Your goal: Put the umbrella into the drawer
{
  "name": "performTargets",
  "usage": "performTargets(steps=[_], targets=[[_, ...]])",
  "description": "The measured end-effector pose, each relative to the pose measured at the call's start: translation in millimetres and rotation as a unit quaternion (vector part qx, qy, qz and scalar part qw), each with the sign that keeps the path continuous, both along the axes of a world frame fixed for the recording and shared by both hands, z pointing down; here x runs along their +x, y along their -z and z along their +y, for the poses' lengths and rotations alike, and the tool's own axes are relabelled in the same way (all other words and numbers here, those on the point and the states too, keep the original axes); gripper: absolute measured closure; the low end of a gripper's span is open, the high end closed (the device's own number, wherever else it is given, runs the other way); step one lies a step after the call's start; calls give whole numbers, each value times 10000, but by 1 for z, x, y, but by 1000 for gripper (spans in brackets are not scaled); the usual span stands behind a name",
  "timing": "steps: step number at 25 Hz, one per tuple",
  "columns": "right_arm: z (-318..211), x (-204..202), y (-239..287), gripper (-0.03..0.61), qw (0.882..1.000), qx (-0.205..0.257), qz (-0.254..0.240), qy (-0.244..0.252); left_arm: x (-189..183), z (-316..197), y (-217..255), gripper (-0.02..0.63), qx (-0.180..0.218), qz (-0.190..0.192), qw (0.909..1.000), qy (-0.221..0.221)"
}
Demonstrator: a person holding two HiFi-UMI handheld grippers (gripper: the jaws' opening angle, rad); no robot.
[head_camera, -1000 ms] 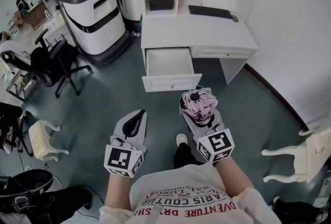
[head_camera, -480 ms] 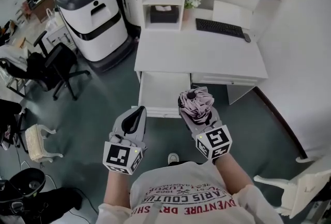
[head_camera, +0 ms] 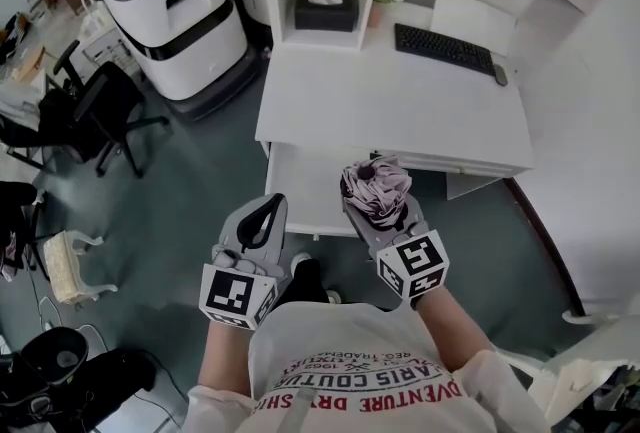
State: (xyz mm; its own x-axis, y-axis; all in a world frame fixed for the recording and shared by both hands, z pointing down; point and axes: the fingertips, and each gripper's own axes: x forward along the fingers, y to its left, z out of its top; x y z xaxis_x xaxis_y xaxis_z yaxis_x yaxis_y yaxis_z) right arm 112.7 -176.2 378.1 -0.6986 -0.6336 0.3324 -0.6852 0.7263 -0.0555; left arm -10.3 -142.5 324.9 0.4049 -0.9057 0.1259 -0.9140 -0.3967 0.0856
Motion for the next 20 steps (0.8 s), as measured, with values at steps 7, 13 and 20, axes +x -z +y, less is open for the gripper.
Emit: performTargets(steps=[7, 13, 20], targets=[[-55, -33, -50, 357, 9980, -459, 400, 152, -26, -61, -15, 609, -16, 50, 9993, -361], [-76, -69, -145, 356, 9833, -967, 1183, 987, -53, -94, -67, 609, -441, 395, 9975, -375], [-75, -113, -263, 356, 9493, -1670, 1905, 1861, -83, -110, -137, 609, -897, 343, 9947, -359]])
